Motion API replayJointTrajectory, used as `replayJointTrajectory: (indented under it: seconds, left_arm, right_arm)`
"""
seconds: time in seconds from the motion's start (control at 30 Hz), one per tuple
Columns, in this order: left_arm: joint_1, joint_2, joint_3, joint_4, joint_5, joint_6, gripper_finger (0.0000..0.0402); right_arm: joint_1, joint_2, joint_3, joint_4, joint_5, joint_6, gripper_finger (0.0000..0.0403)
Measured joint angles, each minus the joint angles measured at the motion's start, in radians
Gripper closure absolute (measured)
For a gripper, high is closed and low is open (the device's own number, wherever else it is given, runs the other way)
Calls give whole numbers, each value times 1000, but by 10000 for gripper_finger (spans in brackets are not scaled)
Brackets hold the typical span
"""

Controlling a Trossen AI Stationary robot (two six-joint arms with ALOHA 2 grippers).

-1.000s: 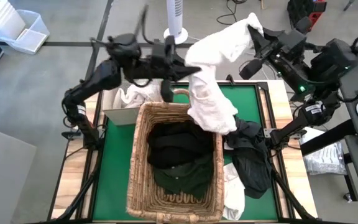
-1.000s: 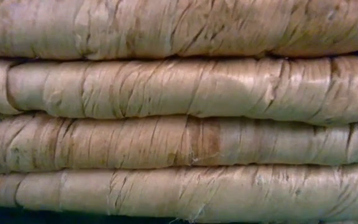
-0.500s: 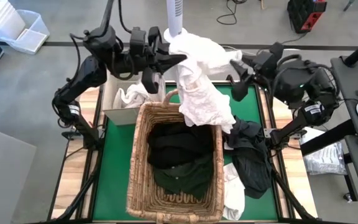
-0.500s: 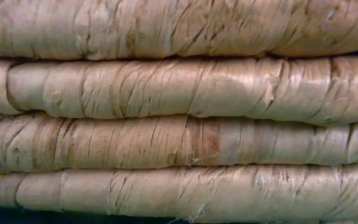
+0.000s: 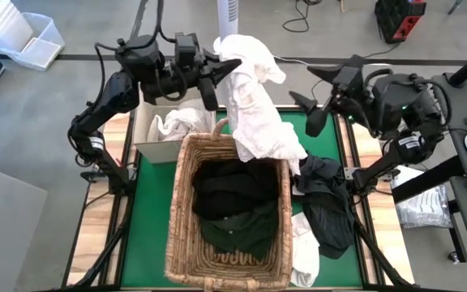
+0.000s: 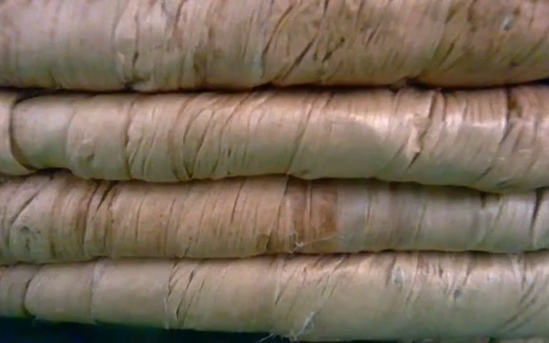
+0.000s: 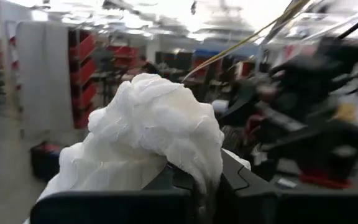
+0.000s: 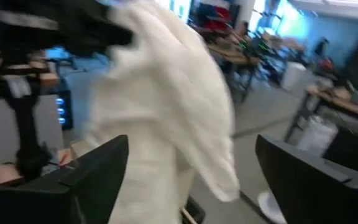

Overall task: Pick & Place Cloths
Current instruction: Put the white shirt into the gray laundry organizer

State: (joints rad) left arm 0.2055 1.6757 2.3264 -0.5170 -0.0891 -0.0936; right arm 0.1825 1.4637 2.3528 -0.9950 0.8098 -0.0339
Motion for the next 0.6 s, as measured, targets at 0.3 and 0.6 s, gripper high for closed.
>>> replayJointTrajectory:
  seconds: [0.3, 0.6]
  left_arm:
    - [0, 31, -1, 8, 16, -21, 401]
    - [-3, 35, -1, 76, 109, -66, 401]
  right_arm:
    - [-30, 104, 0, 163, -61, -171, 34]
    - [-135, 142, 0, 165, -166, -103, 34]
